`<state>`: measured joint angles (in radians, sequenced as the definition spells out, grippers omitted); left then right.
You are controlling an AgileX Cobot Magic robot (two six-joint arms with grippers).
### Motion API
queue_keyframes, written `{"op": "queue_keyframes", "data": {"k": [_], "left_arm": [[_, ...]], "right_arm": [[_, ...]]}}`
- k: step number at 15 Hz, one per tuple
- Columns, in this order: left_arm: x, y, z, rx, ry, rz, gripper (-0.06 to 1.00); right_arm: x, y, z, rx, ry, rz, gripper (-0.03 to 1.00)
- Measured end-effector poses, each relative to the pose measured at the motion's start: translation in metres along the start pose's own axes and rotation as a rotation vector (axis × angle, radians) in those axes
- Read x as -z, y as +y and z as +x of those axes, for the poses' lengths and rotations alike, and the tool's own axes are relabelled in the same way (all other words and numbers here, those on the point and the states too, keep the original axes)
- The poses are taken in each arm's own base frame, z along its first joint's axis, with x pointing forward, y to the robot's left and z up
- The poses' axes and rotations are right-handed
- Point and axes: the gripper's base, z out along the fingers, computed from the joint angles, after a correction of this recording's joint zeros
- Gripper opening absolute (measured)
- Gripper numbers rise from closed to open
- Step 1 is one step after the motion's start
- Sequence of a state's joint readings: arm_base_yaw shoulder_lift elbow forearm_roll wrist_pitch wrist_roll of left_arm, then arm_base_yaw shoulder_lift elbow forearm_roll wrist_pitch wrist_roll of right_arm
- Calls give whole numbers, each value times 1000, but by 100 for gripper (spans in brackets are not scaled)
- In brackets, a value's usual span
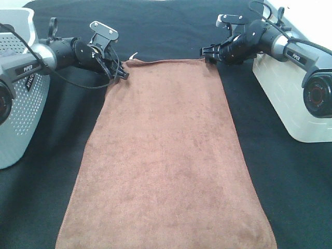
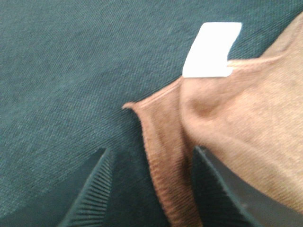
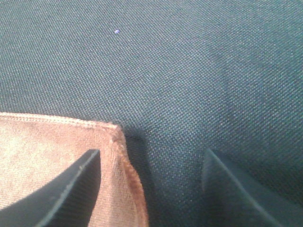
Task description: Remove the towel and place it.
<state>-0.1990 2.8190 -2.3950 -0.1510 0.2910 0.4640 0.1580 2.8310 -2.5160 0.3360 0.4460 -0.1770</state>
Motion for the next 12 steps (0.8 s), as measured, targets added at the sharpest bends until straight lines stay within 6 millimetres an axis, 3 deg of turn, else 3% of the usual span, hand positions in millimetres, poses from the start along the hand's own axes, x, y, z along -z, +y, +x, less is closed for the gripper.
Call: {"op": "queue_keyframes", "data": {"k": [8,12], "left_arm": [[6,24,5,68,54,-58,48],[17,27,-10,99,48,-48,48]], "right_arm": [[0,0,1,1,6,-1,61],[0,0,1,1,10,-1,61]]}}
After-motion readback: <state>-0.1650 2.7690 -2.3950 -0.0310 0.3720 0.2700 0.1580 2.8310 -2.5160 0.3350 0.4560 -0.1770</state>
